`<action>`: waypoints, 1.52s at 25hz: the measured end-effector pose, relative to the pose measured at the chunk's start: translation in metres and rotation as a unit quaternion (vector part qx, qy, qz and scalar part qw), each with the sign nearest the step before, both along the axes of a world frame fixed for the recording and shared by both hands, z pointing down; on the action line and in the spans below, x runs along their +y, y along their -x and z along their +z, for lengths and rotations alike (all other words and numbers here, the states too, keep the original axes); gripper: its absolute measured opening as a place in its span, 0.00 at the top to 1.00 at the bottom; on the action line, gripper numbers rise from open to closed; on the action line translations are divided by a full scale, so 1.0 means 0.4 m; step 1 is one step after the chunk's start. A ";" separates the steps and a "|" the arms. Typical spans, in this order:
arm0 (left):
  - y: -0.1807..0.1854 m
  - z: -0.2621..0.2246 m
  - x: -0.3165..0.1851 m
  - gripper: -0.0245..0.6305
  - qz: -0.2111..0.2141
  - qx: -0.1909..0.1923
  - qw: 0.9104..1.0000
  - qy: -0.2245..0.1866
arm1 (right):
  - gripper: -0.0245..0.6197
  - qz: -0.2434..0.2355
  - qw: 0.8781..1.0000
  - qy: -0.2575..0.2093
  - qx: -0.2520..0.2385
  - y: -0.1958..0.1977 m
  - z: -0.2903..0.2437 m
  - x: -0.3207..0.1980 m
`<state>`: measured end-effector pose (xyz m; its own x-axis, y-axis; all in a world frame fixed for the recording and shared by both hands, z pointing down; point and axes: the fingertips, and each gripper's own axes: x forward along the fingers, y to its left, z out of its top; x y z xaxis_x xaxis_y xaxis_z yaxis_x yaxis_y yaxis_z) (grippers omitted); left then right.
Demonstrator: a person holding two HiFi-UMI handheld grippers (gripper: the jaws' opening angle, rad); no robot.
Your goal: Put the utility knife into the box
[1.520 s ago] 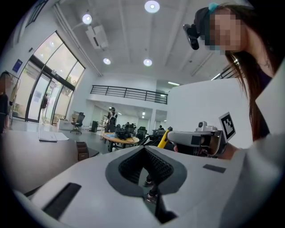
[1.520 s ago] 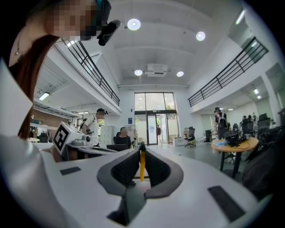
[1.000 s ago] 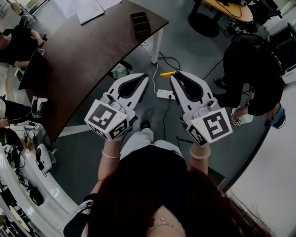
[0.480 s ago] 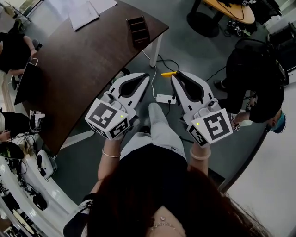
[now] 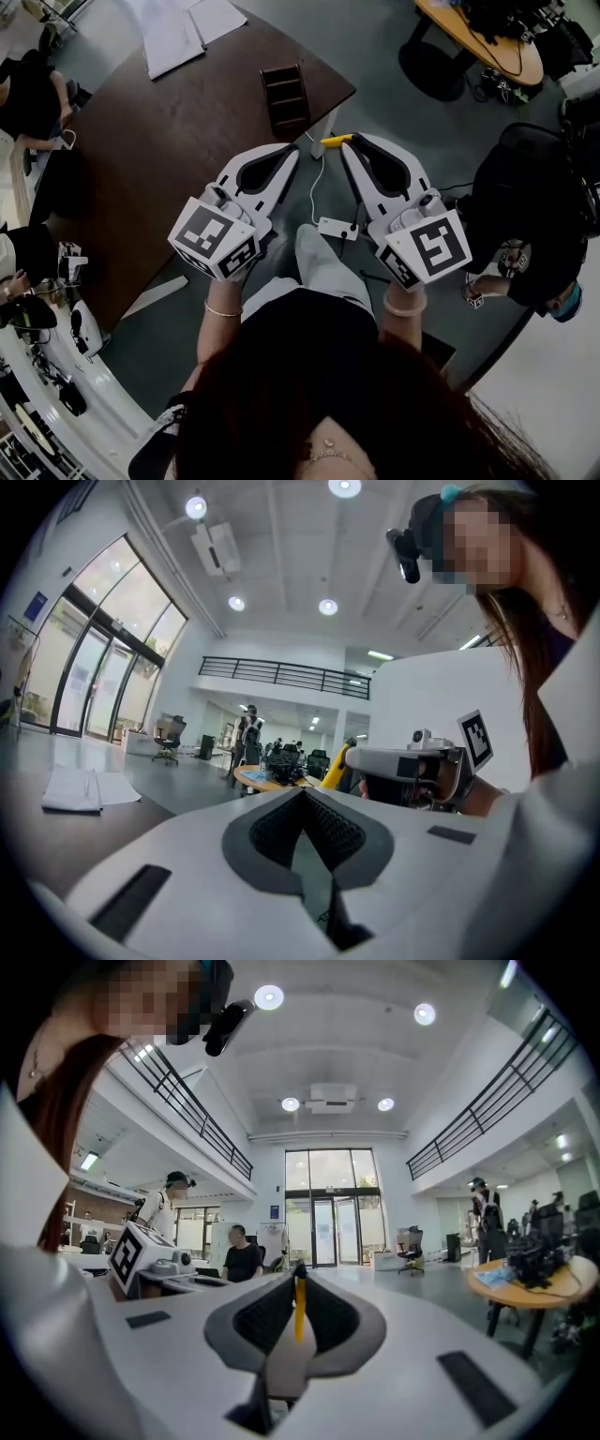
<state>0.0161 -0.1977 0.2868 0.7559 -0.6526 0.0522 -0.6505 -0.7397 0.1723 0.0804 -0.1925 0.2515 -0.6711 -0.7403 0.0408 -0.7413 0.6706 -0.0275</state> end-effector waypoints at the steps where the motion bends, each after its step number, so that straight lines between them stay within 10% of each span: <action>1: 0.008 -0.002 -0.018 0.97 -0.008 0.000 1.000 0.001 | 0.88 -0.008 1.000 0.000 0.000 0.009 -0.002 -0.019; 20: 0.116 0.014 -0.280 0.97 -0.055 0.001 0.998 0.021 | 0.88 -0.040 0.999 0.037 -0.001 0.105 0.036 -0.289; 38: 0.154 0.260 -0.364 0.97 -0.073 0.013 0.993 0.087 | 0.88 -0.011 0.992 0.124 0.017 0.136 0.354 -0.416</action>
<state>-0.0453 -0.3434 0.3908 0.6560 -0.7386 0.1554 -0.7427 -0.5951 0.3070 0.0262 -0.3591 0.3932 -0.6821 -0.6899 0.2425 -0.7299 0.6627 -0.1679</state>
